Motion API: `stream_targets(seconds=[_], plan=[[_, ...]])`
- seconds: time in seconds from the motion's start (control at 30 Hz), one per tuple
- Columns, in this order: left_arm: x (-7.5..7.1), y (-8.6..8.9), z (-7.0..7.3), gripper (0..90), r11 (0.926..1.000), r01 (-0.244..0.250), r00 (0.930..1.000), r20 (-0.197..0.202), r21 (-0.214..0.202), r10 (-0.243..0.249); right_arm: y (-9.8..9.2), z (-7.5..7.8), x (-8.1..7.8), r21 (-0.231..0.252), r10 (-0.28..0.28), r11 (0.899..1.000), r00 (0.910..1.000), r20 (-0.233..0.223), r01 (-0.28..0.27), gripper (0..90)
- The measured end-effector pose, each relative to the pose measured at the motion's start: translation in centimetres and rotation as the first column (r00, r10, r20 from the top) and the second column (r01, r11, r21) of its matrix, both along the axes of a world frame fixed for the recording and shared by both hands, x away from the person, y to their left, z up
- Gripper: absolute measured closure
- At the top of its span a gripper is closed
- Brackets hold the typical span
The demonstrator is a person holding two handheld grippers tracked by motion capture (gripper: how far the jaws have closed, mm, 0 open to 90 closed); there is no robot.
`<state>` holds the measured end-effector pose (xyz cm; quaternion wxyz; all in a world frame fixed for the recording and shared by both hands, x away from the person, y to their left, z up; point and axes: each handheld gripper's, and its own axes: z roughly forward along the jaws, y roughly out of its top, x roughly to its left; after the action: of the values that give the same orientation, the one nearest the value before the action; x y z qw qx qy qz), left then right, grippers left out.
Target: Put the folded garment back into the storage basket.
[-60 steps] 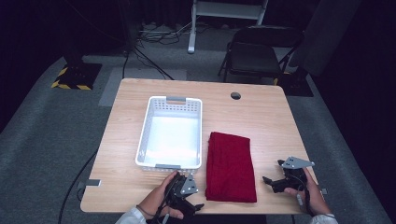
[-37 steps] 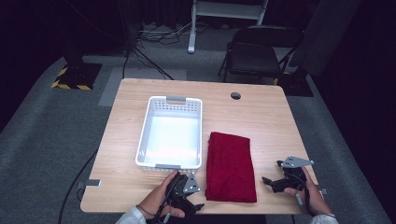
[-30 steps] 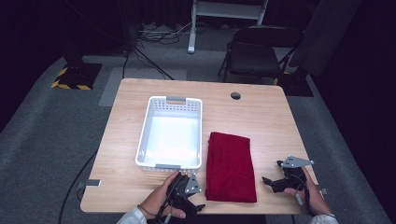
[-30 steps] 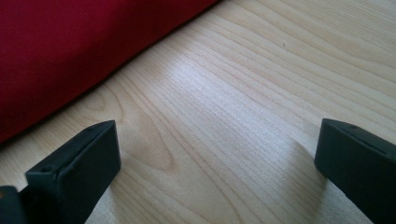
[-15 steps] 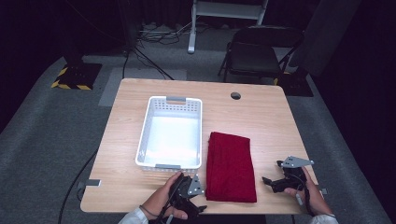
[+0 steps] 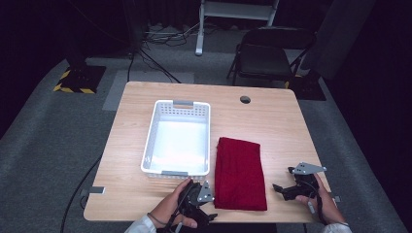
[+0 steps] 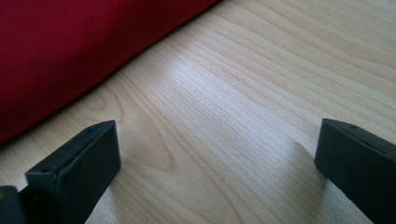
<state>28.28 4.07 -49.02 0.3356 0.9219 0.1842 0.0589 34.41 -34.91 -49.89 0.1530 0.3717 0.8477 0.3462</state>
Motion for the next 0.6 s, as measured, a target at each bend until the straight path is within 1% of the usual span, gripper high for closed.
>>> stream_targets(seconds=[0.07,0.2,0.33,0.37,0.43,0.5,0.57,0.6], plan=[[0.0,-0.2,0.0,8.4,1.0,0.003,1.0,0.004,0.002,-0.003,0.0,0.0,0.0,0.0,0.0,1.0,1.0,0.0,0.0,0.2],[0.2,-0.6,0.0,8.4,1.0,0.002,1.0,-0.006,0.001,-0.002,0.0,0.0,0.0,0.0,0.0,1.0,1.0,0.0,0.0,0.2],[0.2,-1.0,0.0,8.4,1.0,0.005,1.0,-0.007,0.003,-0.005,0.0,0.0,0.0,0.0,0.0,1.0,1.0,0.0,0.0,0.2],[0.3,-1.1,0.0,8.4,1.0,0.008,0.9999,-0.013,0.004,-0.008,0.0,0.0,0.0,0.0,0.0,1.0,1.0,0.0,0.0,0.2],[0.4,-1.3,0.0,8.4,0.9999,0.002,0.9999,-0.013,0.01,-0.002,0.0,0.0,0.0,0.0,0.0,1.0,1.0,0.0,0.0,0.2],[0.5,-1.4,-0.1,8.4,0.9999,0.008,0.9998,-0.017,0.01,-0.008,0.0,0.0,0.0,0.0,0.0,1.0,1.0,0.0,0.0,0.2],[0.4,-1.6,-0.1,8.4,1.0,0.003,0.9998,-0.017,0.008,-0.002,0.0,0.0,0.0,0.0,0.0,1.0,1.0,0.0,0.0,0.2],[0.5,-1.7,-0.1,8.4,0.9999,0.006,0.9998,-0.017,0.014,-0.006,0.0,0.0,0.0,0.0,0.0,1.0,1.0,0.0,0.0,0.2]])
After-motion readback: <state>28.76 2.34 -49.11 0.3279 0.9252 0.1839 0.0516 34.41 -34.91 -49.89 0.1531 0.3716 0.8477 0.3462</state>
